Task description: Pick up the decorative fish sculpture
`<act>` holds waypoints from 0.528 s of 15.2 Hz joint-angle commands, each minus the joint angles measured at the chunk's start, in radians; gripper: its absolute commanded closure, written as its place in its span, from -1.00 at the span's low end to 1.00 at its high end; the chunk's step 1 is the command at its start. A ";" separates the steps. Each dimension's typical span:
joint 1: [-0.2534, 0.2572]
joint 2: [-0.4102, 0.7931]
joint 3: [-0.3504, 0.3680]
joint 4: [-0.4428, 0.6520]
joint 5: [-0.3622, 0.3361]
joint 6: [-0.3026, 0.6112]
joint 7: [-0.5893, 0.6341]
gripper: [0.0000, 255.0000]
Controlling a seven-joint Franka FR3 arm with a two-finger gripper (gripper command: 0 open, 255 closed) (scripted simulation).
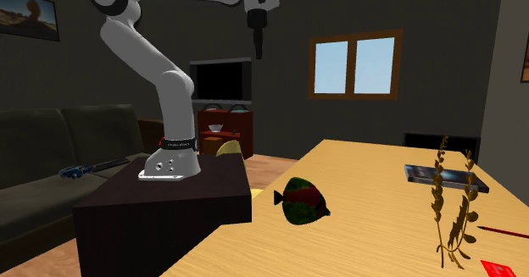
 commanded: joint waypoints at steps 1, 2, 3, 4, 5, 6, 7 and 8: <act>0.000 0.000 0.000 0.000 0.000 0.000 0.000 -1.00; 0.000 -0.004 -0.027 -0.025 -0.009 0.022 -0.035 -1.00; -0.001 -0.006 -0.054 -0.048 -0.017 0.045 -0.069 -1.00; -0.001 -0.006 -0.081 -0.070 -0.026 0.068 -0.104 -1.00; -0.002 -0.004 -0.109 -0.090 -0.035 0.091 -0.139 -1.00; -0.003 0.000 -0.137 -0.108 -0.044 0.115 -0.174 -1.00; -0.004 0.007 -0.165 -0.125 -0.053 0.139 -0.210 -1.00; -0.005 0.016 -0.194 -0.140 -0.062 0.163 -0.245 -1.00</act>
